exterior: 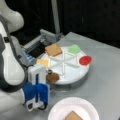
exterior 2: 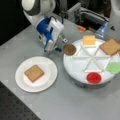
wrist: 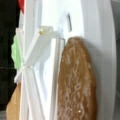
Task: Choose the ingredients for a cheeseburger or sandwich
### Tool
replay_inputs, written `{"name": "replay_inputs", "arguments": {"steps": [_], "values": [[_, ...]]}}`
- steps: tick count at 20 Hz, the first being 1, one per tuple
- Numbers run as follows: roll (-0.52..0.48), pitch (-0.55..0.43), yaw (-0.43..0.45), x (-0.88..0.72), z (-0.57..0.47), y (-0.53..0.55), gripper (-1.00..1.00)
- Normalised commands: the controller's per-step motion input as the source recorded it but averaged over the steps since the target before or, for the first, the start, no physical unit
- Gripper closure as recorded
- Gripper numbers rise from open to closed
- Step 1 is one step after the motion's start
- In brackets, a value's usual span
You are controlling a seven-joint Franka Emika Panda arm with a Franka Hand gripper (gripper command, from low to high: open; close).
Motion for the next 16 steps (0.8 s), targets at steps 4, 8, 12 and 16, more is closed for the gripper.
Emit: {"name": "replay_inputs", "arguments": {"steps": [4,8,12,16], "values": [[0.149,0.192,0.501,0.41,-0.12,-0.29,-1.0],[0.11,0.212,0.494,0.43,-0.15,-0.27,-1.0],[0.084,0.236,0.484,0.36,-0.12,-0.23,-1.0],[0.08,0.277,0.464,0.26,-0.03,-0.2,-1.0]]}}
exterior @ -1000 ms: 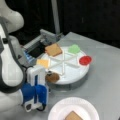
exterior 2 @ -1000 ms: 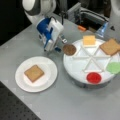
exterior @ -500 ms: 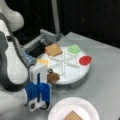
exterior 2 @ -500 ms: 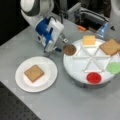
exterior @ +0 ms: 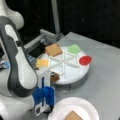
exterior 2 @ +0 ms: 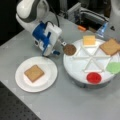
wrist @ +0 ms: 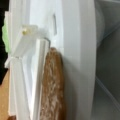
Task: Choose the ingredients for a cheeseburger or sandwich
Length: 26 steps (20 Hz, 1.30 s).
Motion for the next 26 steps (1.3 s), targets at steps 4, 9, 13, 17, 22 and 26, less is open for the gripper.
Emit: {"name": "replay_inputs", "arguments": {"steps": [4,9,13,17,22,26], "values": [[0.095,0.265,0.38,0.2,0.04,-0.18,-1.0],[0.099,0.225,0.319,0.15,0.01,-0.17,-1.0],[0.088,0.208,0.284,0.1,-0.03,-0.15,-1.0],[0.078,0.207,0.258,0.07,-0.05,-0.12,-1.0],[0.105,0.225,0.22,0.06,-0.06,-0.12,-1.0],[0.038,0.193,0.175,0.07,-0.06,-0.14,-1.0]]}}
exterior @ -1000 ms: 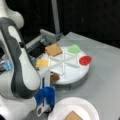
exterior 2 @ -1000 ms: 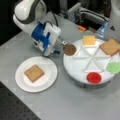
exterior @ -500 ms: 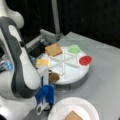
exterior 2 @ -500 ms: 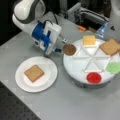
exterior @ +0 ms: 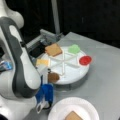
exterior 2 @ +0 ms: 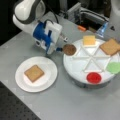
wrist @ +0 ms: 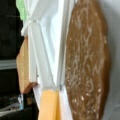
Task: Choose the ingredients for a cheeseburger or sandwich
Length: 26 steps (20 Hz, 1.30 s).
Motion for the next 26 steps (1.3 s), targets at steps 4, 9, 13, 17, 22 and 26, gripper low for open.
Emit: {"name": "replay_inputs", "arguments": {"steps": [4,9,13,17,22,26], "values": [[0.038,0.136,0.172,0.09,-0.15,-0.18,-1.0],[0.043,0.117,0.171,0.08,-0.17,-0.18,-1.0],[0.038,0.101,0.161,0.09,-0.17,-0.15,-1.0],[0.029,0.088,0.14,0.09,-0.15,-0.1,-1.0],[0.024,0.069,0.108,0.12,-0.1,-0.06,-1.0],[0.011,0.054,0.081,0.14,-0.06,-0.02,1.0]]}}
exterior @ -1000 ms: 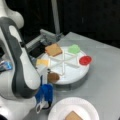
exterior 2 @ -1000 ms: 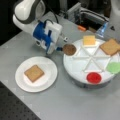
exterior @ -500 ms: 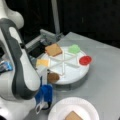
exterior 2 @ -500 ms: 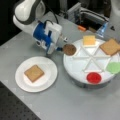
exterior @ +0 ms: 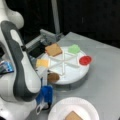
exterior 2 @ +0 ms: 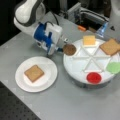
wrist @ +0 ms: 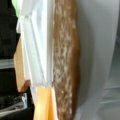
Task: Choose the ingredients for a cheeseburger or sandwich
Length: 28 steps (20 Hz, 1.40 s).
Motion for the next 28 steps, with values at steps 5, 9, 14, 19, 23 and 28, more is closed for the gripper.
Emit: {"name": "replay_inputs", "arguments": {"steps": [5,9,14,19,23,28], "values": [[0.006,0.051,0.057,0.14,-0.05,0.02,1.0],[-0.001,0.06,0.024,0.14,-0.04,0.06,1.0],[-0.022,0.064,-0.009,0.13,-0.04,0.07,1.0],[-0.029,0.064,-0.026,0.12,-0.03,0.05,1.0],[-0.035,0.062,-0.026,0.11,-0.01,0.04,1.0],[-0.034,0.064,0.001,0.09,-0.01,-0.03,1.0]]}}
